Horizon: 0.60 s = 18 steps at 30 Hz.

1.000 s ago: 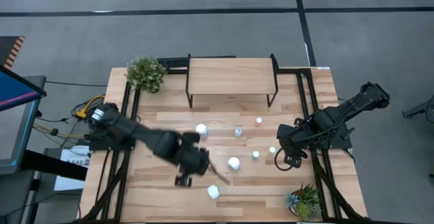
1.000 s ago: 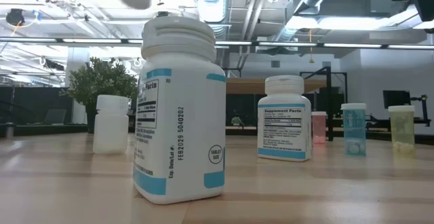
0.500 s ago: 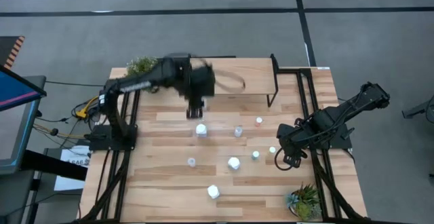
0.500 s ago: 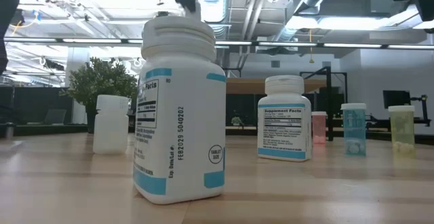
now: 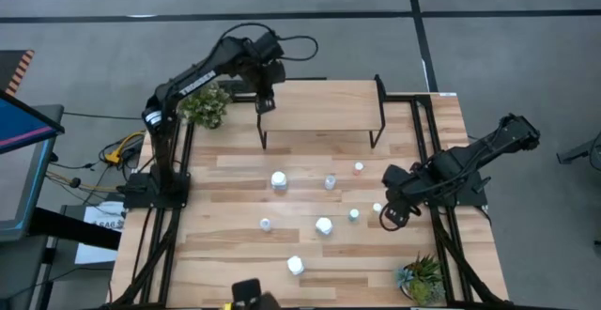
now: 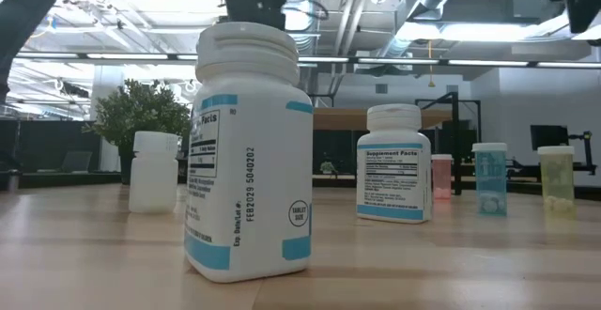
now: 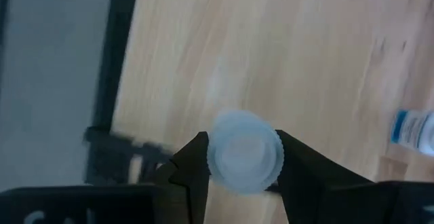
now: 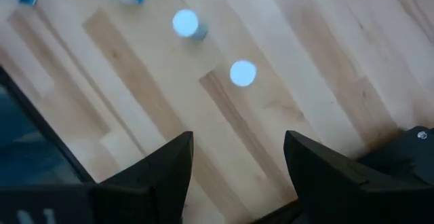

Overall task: Pick and place medicine bottles onto shelf by color
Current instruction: Put the bottom transparent pill bottle on the shelf

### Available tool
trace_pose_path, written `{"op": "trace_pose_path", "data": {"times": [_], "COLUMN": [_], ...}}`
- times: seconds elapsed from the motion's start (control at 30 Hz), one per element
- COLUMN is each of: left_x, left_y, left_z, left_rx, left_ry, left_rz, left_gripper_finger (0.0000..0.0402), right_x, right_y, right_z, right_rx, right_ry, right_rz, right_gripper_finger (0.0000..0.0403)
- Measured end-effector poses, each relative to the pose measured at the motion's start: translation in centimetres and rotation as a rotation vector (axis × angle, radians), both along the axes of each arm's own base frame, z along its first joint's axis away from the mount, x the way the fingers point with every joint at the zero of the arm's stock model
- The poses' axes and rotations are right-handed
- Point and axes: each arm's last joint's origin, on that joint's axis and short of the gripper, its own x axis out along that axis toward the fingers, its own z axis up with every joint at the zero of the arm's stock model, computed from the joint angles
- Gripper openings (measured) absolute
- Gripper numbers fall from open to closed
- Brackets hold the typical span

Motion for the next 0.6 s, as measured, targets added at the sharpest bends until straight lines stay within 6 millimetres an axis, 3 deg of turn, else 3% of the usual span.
{"op": "trace_pose_path", "data": {"times": [0.1, 0.37, 0.6], "left_x": [0.3, 0.2, 0.6], "left_y": [1.0, 1.3, 1.4], "left_z": [-0.3, -0.4, -0.2], "left_rx": [-0.016, 0.035, 0.046], "left_ry": [-0.061, -0.025, -0.072], "left_rz": [0.008, 0.006, 0.169], "left_gripper_finger": [0.0117, 0.0118, 0.0118], "right_x": [0.2, 0.6, 0.8], "right_y": [-0.4, -1.4, -1.8], "right_z": [0.0, 0.0, 0.0], "right_rx": [0.000, -0.006, -0.010], "right_ry": [0.000, -0.001, -0.001], "right_rz": [-0.029, -0.062, -0.067], "right_gripper_finger": [0.0255, 0.0255, 0.0255]}}
